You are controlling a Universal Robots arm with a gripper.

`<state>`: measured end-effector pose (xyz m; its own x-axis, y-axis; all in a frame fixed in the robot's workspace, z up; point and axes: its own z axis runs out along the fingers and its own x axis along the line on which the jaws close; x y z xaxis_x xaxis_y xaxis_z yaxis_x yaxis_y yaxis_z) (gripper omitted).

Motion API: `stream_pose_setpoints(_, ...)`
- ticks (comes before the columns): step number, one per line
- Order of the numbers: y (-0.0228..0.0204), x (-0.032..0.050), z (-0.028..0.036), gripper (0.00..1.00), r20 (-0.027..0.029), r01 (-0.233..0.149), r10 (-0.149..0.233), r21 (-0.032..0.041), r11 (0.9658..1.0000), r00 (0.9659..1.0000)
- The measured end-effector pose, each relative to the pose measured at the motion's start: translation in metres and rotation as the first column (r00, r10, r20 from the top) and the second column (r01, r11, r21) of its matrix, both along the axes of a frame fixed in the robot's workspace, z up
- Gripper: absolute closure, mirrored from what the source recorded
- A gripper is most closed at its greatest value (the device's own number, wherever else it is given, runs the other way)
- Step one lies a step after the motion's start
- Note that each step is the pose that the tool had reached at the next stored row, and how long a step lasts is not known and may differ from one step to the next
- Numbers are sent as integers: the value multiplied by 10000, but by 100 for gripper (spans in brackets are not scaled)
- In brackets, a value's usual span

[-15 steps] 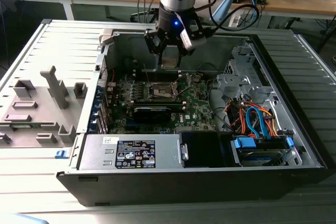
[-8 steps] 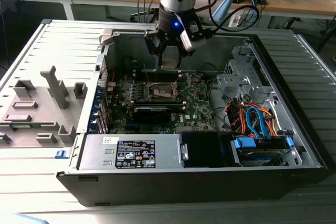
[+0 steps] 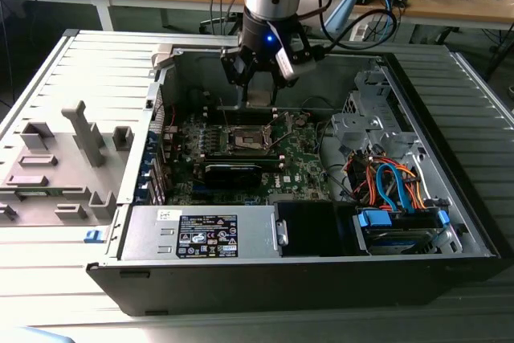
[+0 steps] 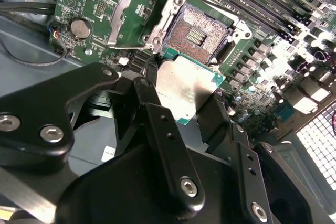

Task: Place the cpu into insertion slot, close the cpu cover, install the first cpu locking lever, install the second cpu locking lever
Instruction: 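Place the cpu into insertion slot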

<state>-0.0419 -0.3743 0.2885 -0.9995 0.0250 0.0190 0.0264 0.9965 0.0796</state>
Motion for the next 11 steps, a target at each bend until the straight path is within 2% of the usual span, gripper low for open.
stream_pose_setpoints(11,-35,0,-17,45,0,0,0,0,10000,10000)
